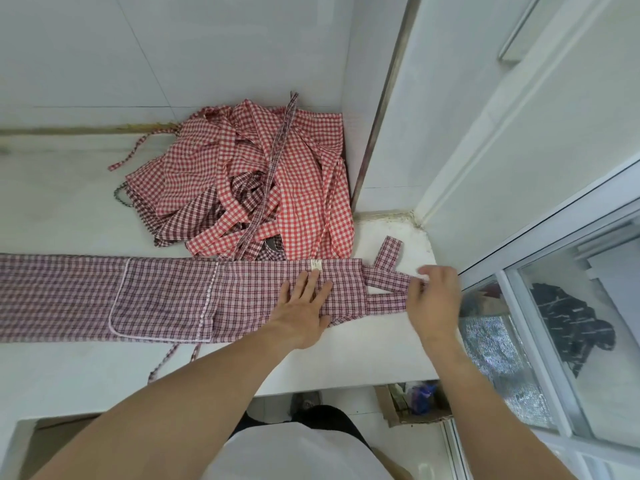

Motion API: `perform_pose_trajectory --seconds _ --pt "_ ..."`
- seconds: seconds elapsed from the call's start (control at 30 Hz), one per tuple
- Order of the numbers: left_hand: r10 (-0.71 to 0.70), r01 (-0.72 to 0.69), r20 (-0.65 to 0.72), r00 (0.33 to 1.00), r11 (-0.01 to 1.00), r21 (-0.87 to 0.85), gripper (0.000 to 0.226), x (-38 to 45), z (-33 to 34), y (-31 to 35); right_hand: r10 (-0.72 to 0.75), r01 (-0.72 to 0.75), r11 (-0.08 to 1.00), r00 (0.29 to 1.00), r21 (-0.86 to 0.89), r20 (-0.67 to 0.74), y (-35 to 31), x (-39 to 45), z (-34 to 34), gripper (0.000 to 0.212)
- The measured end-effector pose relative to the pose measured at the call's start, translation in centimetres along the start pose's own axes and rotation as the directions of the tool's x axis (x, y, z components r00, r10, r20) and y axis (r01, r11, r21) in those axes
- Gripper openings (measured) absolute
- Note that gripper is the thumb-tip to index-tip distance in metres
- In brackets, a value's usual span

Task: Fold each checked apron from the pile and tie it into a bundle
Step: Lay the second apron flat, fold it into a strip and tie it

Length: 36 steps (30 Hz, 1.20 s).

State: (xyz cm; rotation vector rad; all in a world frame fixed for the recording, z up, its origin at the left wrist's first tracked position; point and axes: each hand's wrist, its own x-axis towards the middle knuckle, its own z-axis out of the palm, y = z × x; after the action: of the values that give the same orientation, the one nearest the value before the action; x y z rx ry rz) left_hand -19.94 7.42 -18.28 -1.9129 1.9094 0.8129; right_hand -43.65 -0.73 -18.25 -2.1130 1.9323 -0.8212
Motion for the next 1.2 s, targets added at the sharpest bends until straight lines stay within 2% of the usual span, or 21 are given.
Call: perform_pose_trajectory --seconds 0.07,0.1,0.17,0.2,0.23,0.27,0.37,0.43,0.57,0.63,0.73,0.83,0.9,0.97,1.03,1.07,1.1,1.13,1.2 --pt "-0.007 0.007 0.006 1.000 1.000 0.005 0.069 0.0 -0.1 0.2 -0.221 0.214 0.974 0.970 0.069 0.103 -2.7 -0.9 1.4 0.021" --pt "-0.011 0.011 0.007 1.000 1.000 0.023 0.069 -0.1 -0.1 0.2 -0.335 0.322 0.942 0.924 0.099 0.182 -3.9 -1.6 2.1 0.027" --pt "-0.019 0.018 0.005 1.000 0.997 0.077 0.067 -0.2 0.0 0.1 -0.529 0.517 0.844 0.765 0.140 0.368 -5.6 -2.9 3.2 0.041" --pt "-0.019 0.018 0.006 1.000 0.996 0.092 0.067 -0.3 0.2 0.1 -0.579 0.585 0.799 0.687 0.138 0.438 -6.0 -3.4 3.8 0.047" --pt "-0.013 0.012 0.008 1.000 0.996 0.093 0.067 -0.2 0.4 0.0 -0.583 0.615 0.779 0.641 0.119 0.499 -5.8 -3.6 4.4 0.052" --pt "0.001 -0.001 0.005 1.000 0.996 0.085 0.067 -0.2 0.5 -0.1 -0.549 0.612 0.787 0.632 0.082 0.547 -5.3 -3.5 5.0 0.055" --pt "0.060 -0.055 -0.054 0.997 0.994 0.092 0.065 -0.1 0.9 -1.3 -0.418 0.575 0.815 0.669 -0.071 0.615 -3.7 -3.1 5.9 0.058" --pt "0.067 -0.043 -0.168 0.984 0.989 0.142 0.060 -0.5 1.3 -2.4 -0.400 0.578 0.810 0.663 -0.095 0.632 -3.3 -3.0 5.9 0.057" --pt "-0.002 0.052 -0.417 0.909 0.993 0.108 0.062 -2.1 2.4 -4.9 -0.382 0.580 0.809 0.646 -0.098 0.661 -2.1 -2.5 5.0 0.060" --pt "-0.081 0.100 -0.465 0.881 0.995 0.017 0.061 -3.0 2.5 -6.9 -0.369 0.577 0.810 0.642 -0.107 0.672 -1.2 -2.1 4.4 0.063" --pt "-0.314 0.295 -0.417 0.853 0.949 -0.111 0.065 -4.7 3.0 -10.3 -0.364 0.578 0.808 0.641 -0.113 0.676 0.4 -1.5 3.4 0.066" --pt "-0.554 0.517 -0.210 0.805 0.830 -0.209 0.074 -6.3 4.6 -13.6 -0.349 0.551 0.829 0.642 -0.095 0.683 1.1 -0.7 2.7 0.070" --pt "-0.569 0.543 -0.094 0.817 0.813 -0.208 0.079 -6.7 4.8 -14.7 -0.300 0.505 0.853 0.680 -0.131 0.669 -0.1 -0.4 2.6 0.069" --pt "-0.541 0.524 -0.027 0.840 0.823 -0.219 0.080 -6.7 4.2 -14.8 -0.280 0.473 0.858 0.757 -0.200 0.590 -3.1 -0.7 2.6 0.061" --pt "-0.534 0.524 0.019 0.845 0.823 -0.219 0.081 -6.6 3.5 -14.5 -0.321 0.419 0.901 0.814 -0.107 0.484 -7.1 -2.1 2.8 0.053" --pt "-0.527 0.521 0.033 0.850 0.828 -0.205 0.084 -6.7 3.3 -14.5 -0.376 0.419 0.908 0.800 0.015 0.468 -9.2 -3.1 2.9 0.054" --pt "-0.511 0.509 0.039 0.859 0.841 -0.184 0.088 -6.9 3.0 -14.6 -0.446 0.446 0.886 0.740 0.130 0.503 -11.3 -4.2 3.0 0.059" --pt "-0.494 0.494 0.046 0.868 0.852 -0.171 0.093 -7.2 2.6 -14.8 -0.504 0.480 0.851 0.637 0.212 0.583 -13.0 -5.4 3.3 0.067" --pt "-0.444 0.449 0.065 0.893 0.875 -0.184 0.100 -7.8 1.2 -15.4 -0.497 0.530 0.814 0.421 0.239 0.759 -14.7 -7.3 4.5 0.080"
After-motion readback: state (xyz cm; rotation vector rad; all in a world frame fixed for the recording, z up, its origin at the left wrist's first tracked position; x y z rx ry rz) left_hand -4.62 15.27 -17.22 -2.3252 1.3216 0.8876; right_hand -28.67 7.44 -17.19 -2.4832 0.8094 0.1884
